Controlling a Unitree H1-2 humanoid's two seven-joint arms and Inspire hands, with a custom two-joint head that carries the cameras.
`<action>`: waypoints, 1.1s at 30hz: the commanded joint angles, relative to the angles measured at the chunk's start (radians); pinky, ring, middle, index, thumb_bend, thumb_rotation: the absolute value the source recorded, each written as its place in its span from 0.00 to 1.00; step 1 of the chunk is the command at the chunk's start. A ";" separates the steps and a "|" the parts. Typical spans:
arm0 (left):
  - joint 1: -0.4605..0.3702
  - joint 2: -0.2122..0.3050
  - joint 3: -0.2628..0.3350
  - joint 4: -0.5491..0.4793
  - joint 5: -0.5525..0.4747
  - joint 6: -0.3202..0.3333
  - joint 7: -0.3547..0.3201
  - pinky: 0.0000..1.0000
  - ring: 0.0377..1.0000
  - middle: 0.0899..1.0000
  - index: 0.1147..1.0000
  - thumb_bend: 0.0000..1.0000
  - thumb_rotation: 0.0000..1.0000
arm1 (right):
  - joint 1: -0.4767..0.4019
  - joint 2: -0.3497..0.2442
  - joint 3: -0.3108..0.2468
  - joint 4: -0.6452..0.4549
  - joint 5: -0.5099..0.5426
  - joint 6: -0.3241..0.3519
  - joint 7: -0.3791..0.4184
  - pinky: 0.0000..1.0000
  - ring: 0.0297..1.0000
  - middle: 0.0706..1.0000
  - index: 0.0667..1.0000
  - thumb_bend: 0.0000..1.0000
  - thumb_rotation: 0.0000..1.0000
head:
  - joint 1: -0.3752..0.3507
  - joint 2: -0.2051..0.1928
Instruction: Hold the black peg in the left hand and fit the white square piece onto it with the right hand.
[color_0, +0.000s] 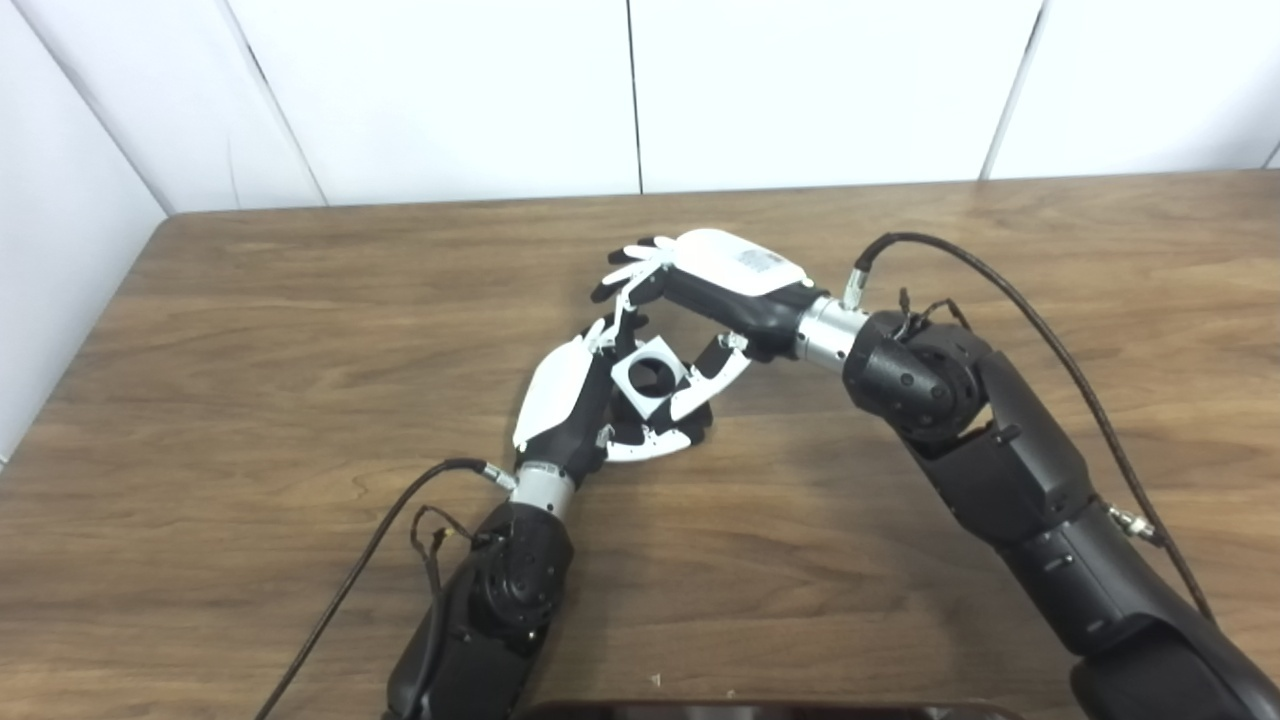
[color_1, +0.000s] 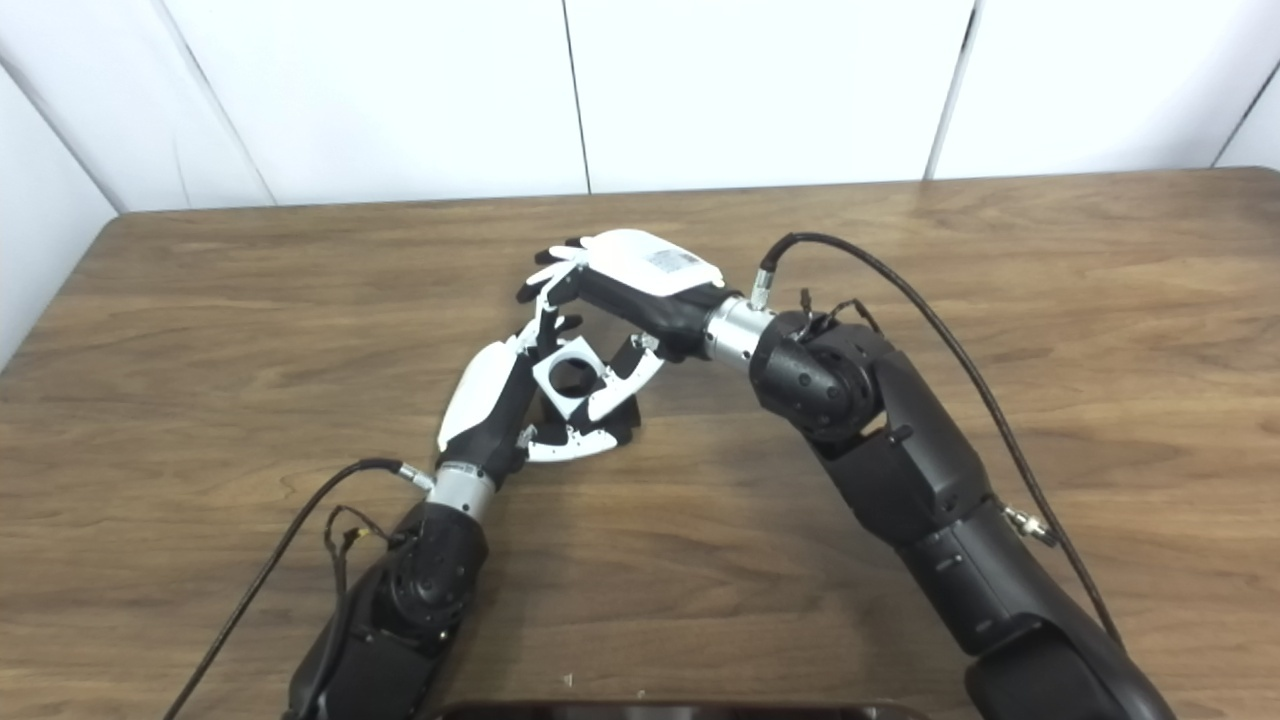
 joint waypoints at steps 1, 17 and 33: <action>-0.008 0.011 -0.009 0.025 0.036 0.040 -0.025 1.00 0.99 0.92 0.43 0.52 0.09 | -0.046 -0.006 -0.006 -0.007 -0.001 -0.015 -0.024 1.00 0.94 0.81 0.44 0.52 0.14 | -0.001 0.002; -0.011 0.025 0.004 0.022 0.027 0.034 -0.038 1.00 1.00 0.93 0.43 0.52 0.09 | -0.044 -0.054 -0.019 0.004 -0.005 -0.054 -0.044 1.00 0.93 0.81 0.44 0.52 0.14 | -0.021 0.002; -0.013 0.009 -0.001 0.018 0.035 0.041 -0.029 1.00 0.99 0.93 0.43 0.52 0.09 | -0.024 -0.061 -0.021 0.023 -0.001 -0.046 -0.045 1.00 0.93 0.81 0.44 0.52 0.14 | -0.003 0.011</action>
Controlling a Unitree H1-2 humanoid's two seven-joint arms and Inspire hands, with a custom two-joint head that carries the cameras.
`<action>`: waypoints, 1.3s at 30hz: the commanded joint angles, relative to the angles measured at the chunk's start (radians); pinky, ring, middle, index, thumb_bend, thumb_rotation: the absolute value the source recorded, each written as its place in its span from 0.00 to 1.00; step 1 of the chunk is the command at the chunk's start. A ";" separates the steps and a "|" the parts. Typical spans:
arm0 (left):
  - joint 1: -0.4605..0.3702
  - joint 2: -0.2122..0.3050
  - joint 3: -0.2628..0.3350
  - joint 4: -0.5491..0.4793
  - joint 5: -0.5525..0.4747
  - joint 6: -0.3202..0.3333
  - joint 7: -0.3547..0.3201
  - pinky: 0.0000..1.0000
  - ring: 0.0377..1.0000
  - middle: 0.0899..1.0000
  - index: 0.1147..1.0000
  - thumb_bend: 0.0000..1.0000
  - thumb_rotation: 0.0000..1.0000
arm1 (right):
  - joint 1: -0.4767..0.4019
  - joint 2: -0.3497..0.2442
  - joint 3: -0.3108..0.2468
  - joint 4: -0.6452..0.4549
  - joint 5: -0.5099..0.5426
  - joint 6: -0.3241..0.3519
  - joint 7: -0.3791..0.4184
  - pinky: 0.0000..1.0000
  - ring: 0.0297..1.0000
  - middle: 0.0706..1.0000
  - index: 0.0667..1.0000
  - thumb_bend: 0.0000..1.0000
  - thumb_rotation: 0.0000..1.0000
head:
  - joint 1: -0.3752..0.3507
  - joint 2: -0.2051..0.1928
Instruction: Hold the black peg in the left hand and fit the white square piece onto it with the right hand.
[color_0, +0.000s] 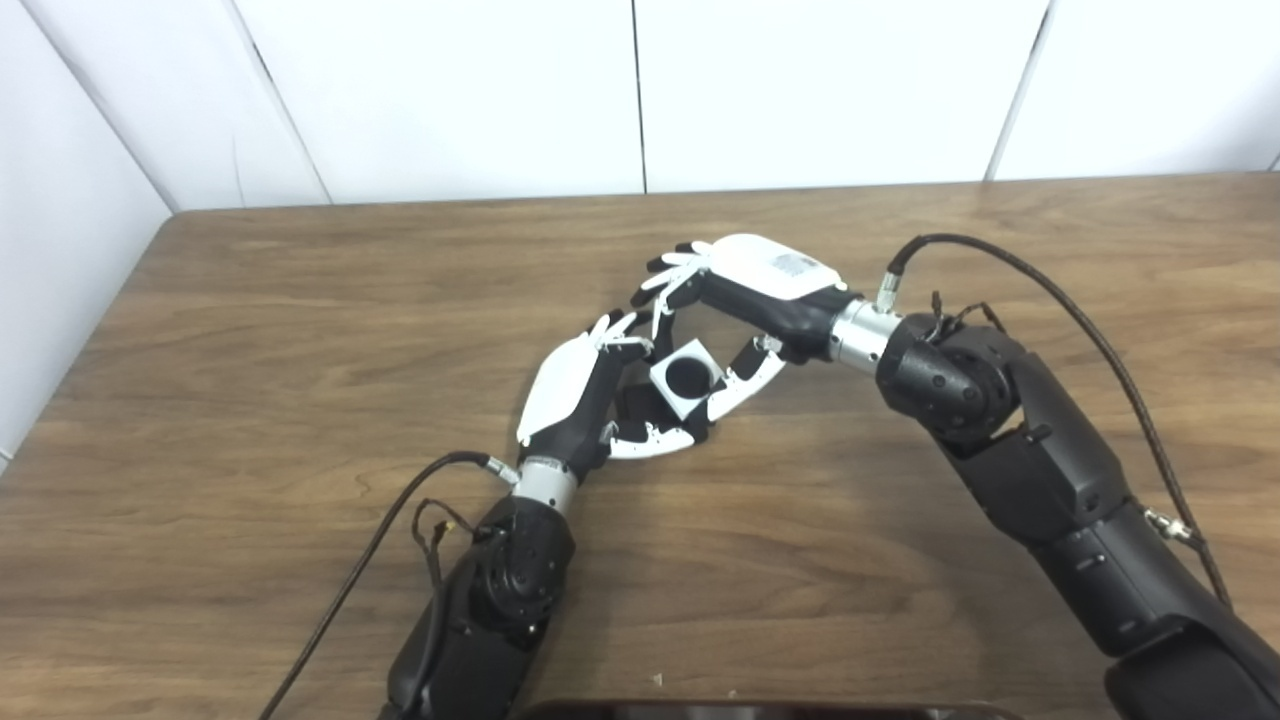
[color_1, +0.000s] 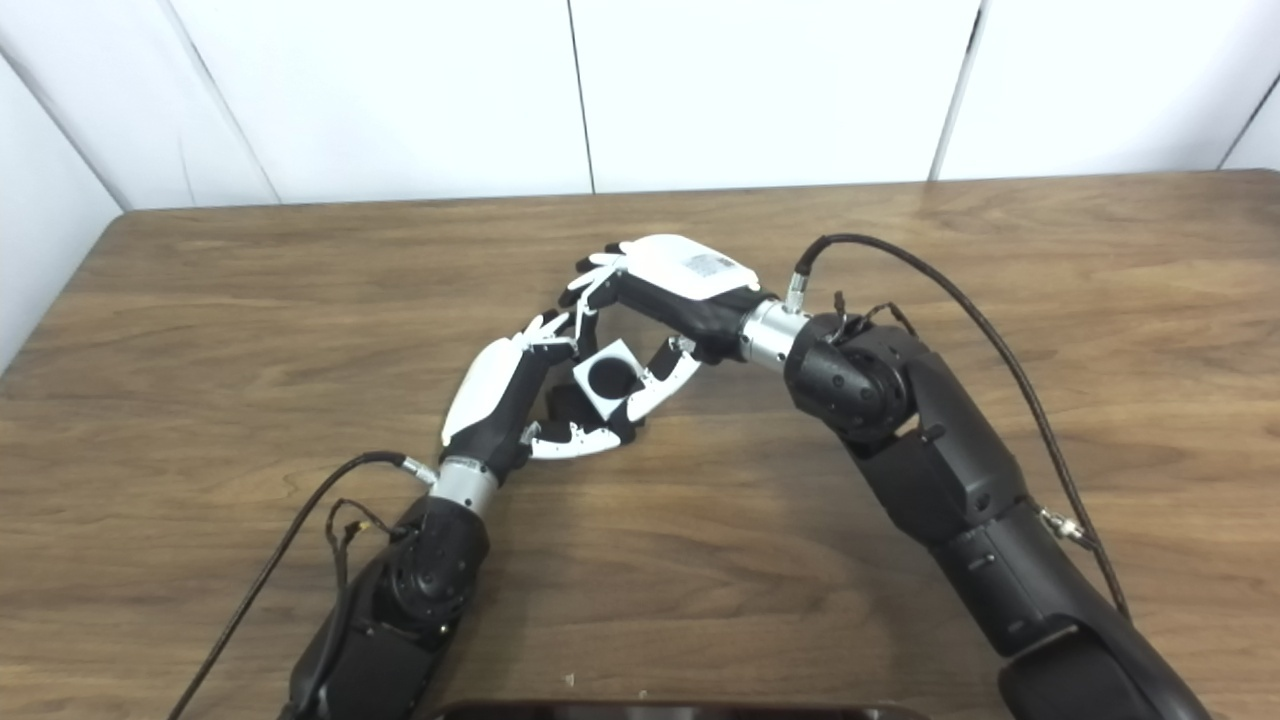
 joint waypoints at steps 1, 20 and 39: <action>-0.006 0.005 -0.005 0.019 0.036 0.042 -0.017 1.00 1.00 0.93 0.43 0.52 0.09 | -0.029 -0.011 -0.016 -0.006 -0.001 -0.017 -0.037 1.00 0.93 0.81 0.44 0.52 0.14 | 0.002 0.001; -0.012 0.001 -0.001 0.008 0.034 0.057 -0.024 1.00 1.00 0.93 0.43 0.52 0.09 | -0.016 0.023 0.009 0.062 -0.018 -0.001 -0.062 1.00 0.93 0.81 0.44 0.52 0.14 | 0.011 0.003; -0.007 0.002 0.008 -0.007 0.029 0.069 -0.033 1.00 1.00 0.94 0.43 0.52 0.09 | 0.007 0.005 0.014 0.241 -0.062 0.052 -0.185 0.98 0.93 0.83 0.46 0.52 0.15 | 0.025 0.012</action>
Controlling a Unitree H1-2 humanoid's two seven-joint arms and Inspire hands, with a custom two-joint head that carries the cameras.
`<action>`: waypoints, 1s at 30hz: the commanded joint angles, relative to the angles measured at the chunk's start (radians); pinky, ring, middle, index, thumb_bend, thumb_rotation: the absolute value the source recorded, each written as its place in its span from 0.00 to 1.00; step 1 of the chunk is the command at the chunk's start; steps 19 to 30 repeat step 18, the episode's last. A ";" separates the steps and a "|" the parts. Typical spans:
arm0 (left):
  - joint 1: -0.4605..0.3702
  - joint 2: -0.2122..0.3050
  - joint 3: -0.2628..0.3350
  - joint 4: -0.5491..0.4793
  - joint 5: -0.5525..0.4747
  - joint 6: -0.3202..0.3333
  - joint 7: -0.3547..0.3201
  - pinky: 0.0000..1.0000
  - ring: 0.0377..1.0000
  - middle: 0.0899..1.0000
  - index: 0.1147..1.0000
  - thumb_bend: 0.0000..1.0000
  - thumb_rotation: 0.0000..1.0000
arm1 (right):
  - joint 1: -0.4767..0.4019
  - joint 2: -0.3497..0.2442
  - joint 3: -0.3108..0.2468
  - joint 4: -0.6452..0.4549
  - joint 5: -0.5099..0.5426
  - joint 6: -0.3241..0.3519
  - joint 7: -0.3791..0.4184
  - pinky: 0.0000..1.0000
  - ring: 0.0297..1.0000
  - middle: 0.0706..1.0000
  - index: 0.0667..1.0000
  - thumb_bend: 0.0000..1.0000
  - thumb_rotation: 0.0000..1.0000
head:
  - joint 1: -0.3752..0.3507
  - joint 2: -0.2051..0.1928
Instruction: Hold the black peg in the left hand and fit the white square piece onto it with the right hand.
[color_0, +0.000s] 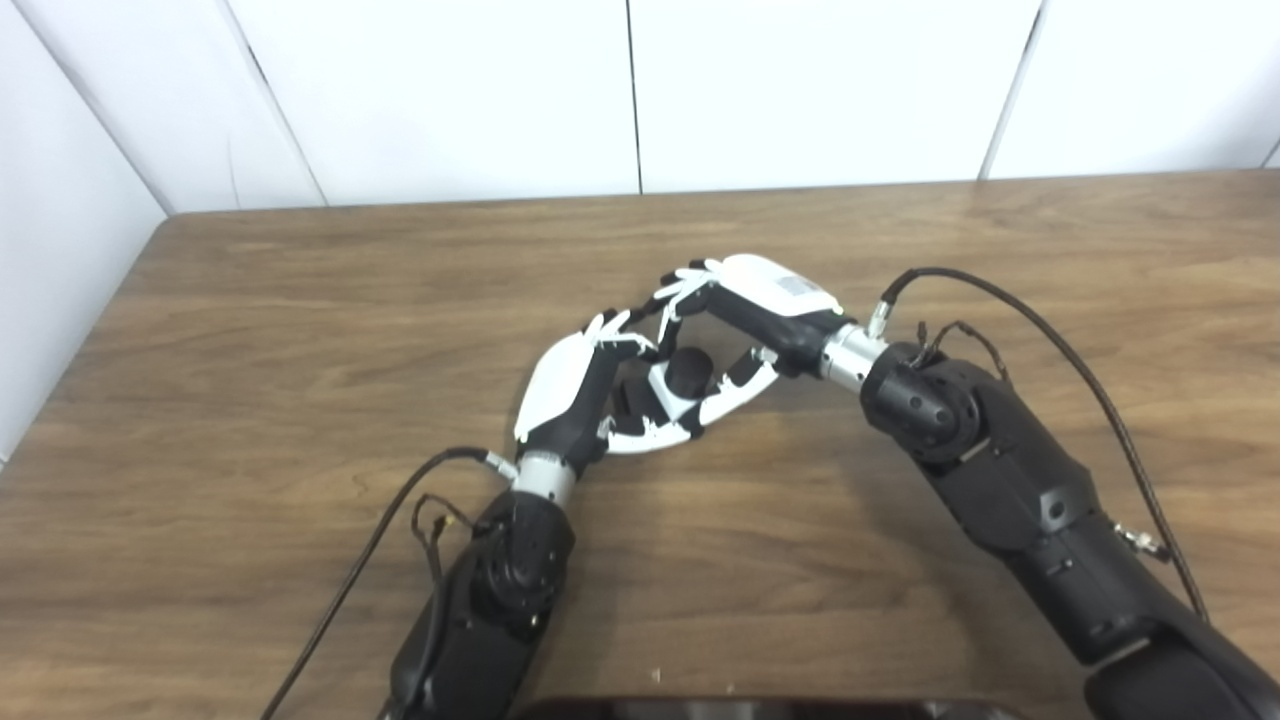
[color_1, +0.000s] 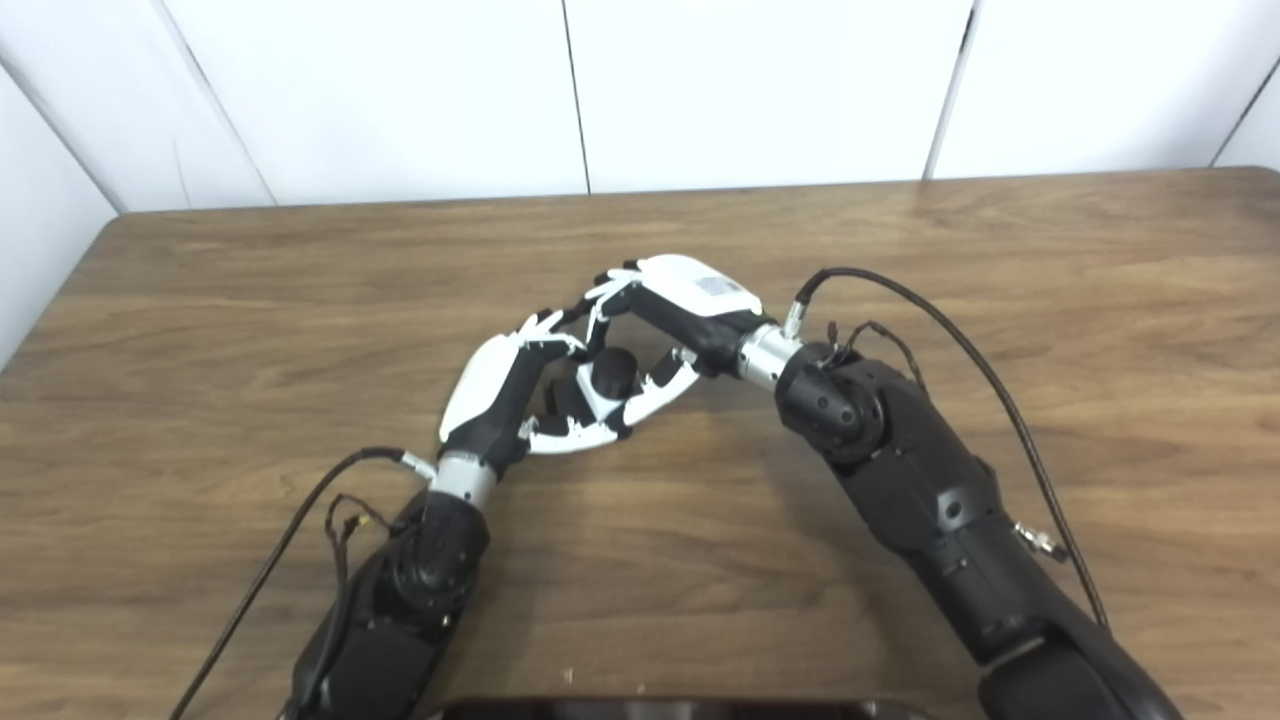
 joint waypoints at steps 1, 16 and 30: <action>-0.005 0.010 -0.007 0.001 0.029 0.027 -0.017 1.00 1.00 0.94 0.43 0.52 0.09 | -0.008 -0.043 -0.001 0.044 -0.059 0.069 -0.004 0.98 0.94 0.85 0.57 0.65 0.21 | 0.001 0.001; -0.013 0.014 -0.002 0.019 0.027 0.014 -0.016 1.00 1.00 0.93 0.43 0.52 0.09 | 0.004 -0.172 -0.049 0.035 0.023 0.090 0.061 1.00 0.99 0.96 1.00 0.99 0.48 | -0.013 0.002; -0.014 0.013 -0.004 0.024 0.029 0.012 -0.013 1.00 1.00 0.93 0.43 0.52 0.09 | 0.003 -0.191 -0.061 0.030 0.040 0.090 0.076 1.00 1.00 0.98 1.00 1.00 0.50 | -0.012 0.000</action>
